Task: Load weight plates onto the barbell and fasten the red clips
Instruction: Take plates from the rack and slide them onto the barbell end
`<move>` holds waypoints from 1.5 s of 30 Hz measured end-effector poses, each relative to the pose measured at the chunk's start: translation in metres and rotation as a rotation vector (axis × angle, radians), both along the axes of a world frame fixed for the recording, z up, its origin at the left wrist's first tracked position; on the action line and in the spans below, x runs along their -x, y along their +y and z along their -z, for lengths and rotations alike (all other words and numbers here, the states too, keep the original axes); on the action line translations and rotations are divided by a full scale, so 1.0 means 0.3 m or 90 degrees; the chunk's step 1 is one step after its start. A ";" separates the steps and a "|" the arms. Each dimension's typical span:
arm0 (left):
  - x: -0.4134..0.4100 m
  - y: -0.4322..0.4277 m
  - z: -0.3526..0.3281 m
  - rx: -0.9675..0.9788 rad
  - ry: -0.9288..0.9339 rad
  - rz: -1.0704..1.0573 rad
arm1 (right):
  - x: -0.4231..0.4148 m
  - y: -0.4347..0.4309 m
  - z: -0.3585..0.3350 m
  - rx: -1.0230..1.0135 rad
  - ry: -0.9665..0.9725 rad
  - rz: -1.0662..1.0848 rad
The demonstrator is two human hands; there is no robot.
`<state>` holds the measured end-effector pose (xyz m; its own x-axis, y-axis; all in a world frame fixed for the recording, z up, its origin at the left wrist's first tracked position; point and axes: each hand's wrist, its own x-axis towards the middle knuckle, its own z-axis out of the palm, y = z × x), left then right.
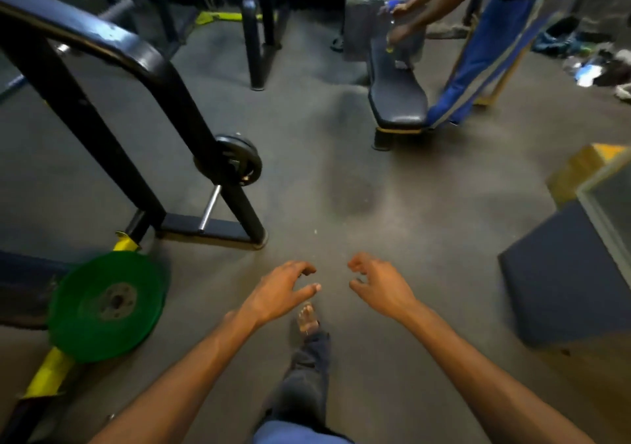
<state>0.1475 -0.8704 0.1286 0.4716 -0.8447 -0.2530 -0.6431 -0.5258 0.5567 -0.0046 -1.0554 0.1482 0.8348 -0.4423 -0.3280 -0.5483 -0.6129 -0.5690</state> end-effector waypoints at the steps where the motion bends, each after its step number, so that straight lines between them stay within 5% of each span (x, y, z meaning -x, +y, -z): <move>1: -0.072 -0.055 0.021 -0.005 0.001 -0.009 | -0.085 -0.060 0.019 0.006 0.001 -0.017; 13: -0.931 -0.590 0.014 -0.074 0.013 -0.147 | -0.997 -0.668 -0.016 -0.002 0.027 -0.145; 25: -1.506 -1.098 0.136 -0.070 0.064 -0.458 | -1.924 -1.203 0.056 0.028 0.039 -0.477; 45: -2.125 -1.175 0.262 -0.041 0.191 -0.939 | -3.082 -1.100 0.119 0.054 0.065 -0.946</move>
<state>0.7851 -1.2229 0.0499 0.7894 0.3443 -0.5082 0.5998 -0.6087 0.5194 0.9201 -1.3853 0.1124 0.5035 0.7503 -0.4285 0.5570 -0.6610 -0.5028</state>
